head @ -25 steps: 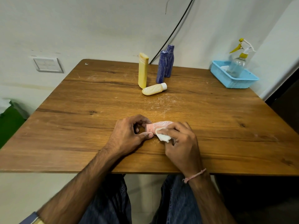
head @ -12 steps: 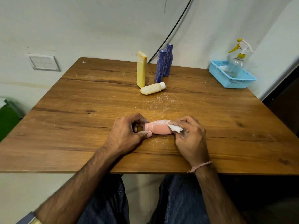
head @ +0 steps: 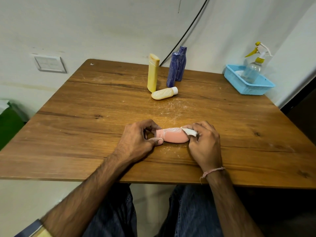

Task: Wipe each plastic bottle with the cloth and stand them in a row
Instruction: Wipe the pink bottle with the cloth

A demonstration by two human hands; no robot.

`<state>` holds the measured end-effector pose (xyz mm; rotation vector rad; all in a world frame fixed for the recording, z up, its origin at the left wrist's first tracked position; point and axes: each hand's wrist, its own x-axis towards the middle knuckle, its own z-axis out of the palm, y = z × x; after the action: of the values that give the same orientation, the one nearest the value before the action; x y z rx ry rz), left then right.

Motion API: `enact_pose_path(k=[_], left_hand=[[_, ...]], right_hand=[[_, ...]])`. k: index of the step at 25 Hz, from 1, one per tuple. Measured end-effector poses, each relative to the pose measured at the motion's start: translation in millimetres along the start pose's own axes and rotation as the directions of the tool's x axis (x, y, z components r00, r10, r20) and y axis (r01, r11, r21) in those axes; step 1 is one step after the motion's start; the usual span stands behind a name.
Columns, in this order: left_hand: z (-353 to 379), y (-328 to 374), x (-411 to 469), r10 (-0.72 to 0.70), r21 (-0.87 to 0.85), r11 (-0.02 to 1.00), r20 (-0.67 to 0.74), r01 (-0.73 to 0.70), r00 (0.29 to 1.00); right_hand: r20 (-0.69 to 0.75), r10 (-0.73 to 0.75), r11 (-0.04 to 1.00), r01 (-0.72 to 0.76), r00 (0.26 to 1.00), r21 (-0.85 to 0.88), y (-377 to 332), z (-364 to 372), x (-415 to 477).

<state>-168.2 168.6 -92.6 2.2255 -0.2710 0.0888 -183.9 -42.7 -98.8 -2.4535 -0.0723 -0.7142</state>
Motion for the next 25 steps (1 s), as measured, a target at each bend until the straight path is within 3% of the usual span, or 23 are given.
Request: enact_pose_path(k=[3, 7, 11, 14, 18, 21, 25], left_hand=[[0.6, -0.1, -0.5, 0.002, -0.005, 1.000, -0.001, -0.002, 1.000], [0.5, -0.6, -0.4, 0.020, -0.017, 1.000, 0.001, -0.020, 1.000], [0.3, -0.5, -0.4, 0.030, -0.024, 0.999, -0.001, -0.030, 1.000], [0.3, -1.0, 0.1, 0.033, 0.002, 0.999, 0.002, -0.033, 0.999], [1.1, -3.1, 0.4, 0.044, -0.001, 0.999, -0.007, -0.044, 0.999], [0.7, -2.9, -0.8, 0.065, 0.012, 0.998, -0.016, -0.065, 0.998], [1.2, -5.0, -1.4, 0.095, 0.021, 0.995, -0.015, -0.095, 0.995]], right_hand=[[0.022, -0.075, 0.997, 0.075, 0.997, 0.037, -0.6, 0.5, -1.7], [-0.014, -0.022, 1.000, 0.022, 1.000, -0.003, -0.9, 1.0, 1.3], [-0.003, -0.099, 0.995, 0.099, 0.995, 0.015, -3.9, 0.5, -2.0], [-0.035, -0.044, 0.999, 0.044, 0.998, -0.019, -3.6, 2.3, 1.0], [0.016, -0.163, 0.986, 0.163, 0.987, -0.019, -5.9, 1.3, -5.2], [-0.054, -0.079, 0.996, 0.077, 0.995, -0.039, -4.0, 3.4, -0.9], [-0.014, -0.168, 0.986, 0.168, 0.986, -0.020, -4.7, 2.7, -5.8]])
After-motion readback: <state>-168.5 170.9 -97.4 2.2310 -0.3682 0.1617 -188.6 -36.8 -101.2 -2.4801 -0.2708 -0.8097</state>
